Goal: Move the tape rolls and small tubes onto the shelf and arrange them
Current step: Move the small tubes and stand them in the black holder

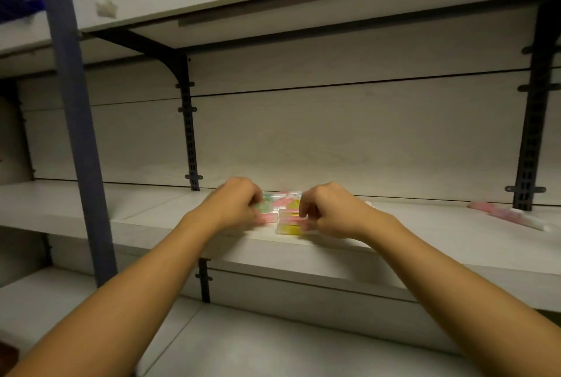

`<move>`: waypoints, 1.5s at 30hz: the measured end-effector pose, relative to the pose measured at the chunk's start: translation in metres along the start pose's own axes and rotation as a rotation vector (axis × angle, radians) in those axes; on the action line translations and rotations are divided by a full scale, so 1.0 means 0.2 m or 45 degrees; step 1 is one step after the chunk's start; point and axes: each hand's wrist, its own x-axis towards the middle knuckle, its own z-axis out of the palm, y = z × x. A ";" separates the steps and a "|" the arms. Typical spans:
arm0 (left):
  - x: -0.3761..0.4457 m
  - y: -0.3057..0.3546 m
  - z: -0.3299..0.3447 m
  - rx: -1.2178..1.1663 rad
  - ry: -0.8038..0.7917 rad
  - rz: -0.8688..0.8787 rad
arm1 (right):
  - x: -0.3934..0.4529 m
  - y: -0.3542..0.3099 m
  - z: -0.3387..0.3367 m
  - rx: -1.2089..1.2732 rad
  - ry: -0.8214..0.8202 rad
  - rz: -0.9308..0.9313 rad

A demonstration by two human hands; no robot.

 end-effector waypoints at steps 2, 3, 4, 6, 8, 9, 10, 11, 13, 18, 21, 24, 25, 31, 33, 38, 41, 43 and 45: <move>-0.01 -0.03 -0.07 -0.162 0.121 -0.026 | 0.02 -0.03 0.02 -0.043 -0.005 -0.015; -0.03 -0.04 -0.10 -0.256 0.164 -0.045 | 0.03 -0.03 0.04 -0.063 -0.020 -0.016; -0.04 -0.04 -0.12 -0.338 0.195 -0.063 | 0.03 -0.04 0.05 -0.082 -0.037 -0.012; -0.06 -0.06 -0.15 -0.433 0.231 -0.081 | 0.04 -0.04 0.09 -0.114 -0.067 0.015; -0.07 -0.08 -0.16 -0.488 0.244 -0.093 | 0.04 -0.05 0.11 -0.139 -0.096 0.051; -0.07 -0.09 -0.16 -0.524 0.244 -0.102 | 0.05 -0.05 0.12 -0.151 -0.109 0.065; -0.06 -0.09 -0.16 -0.559 0.241 -0.107 | 0.05 -0.06 0.12 -0.159 -0.122 0.083; -0.06 -0.10 -0.15 -0.583 0.238 -0.104 | 0.05 -0.06 0.12 -0.166 -0.130 0.100; -0.05 -0.10 -0.13 -0.603 0.233 -0.085 | 0.04 -0.07 0.10 -0.202 -0.126 0.122; -0.01 -0.05 -0.07 -0.468 0.284 0.010 | -0.02 -0.10 0.00 -0.206 0.078 0.215; 0.03 0.03 -0.03 -0.487 0.322 0.089 | -0.10 -0.09 -0.07 -0.207 0.195 0.352; 0.07 0.15 0.00 -0.594 0.370 0.195 | -0.22 -0.05 -0.13 -0.234 0.265 0.510; 0.08 0.20 0.02 -0.638 0.381 0.225 | -0.26 -0.03 -0.14 -0.233 0.286 0.569; 0.10 0.50 0.10 -0.904 0.359 0.368 | -0.63 0.03 -0.26 -0.345 0.388 0.864; 0.09 0.61 0.13 -0.953 0.326 0.434 | -0.76 0.05 -0.29 -0.381 0.406 0.951; 0.04 0.90 0.22 -0.990 0.229 0.603 | -1.05 0.07 -0.39 -0.382 0.460 1.095; 0.01 1.07 0.23 -0.999 0.205 0.677 | -1.21 0.08 -0.47 -0.401 0.482 1.171; -0.01 1.20 0.23 -1.006 0.194 0.695 | -1.32 0.10 -0.53 -0.417 0.503 1.217; -0.03 1.32 0.21 -1.015 0.178 0.703 | -1.44 0.14 -0.61 -0.420 0.508 1.243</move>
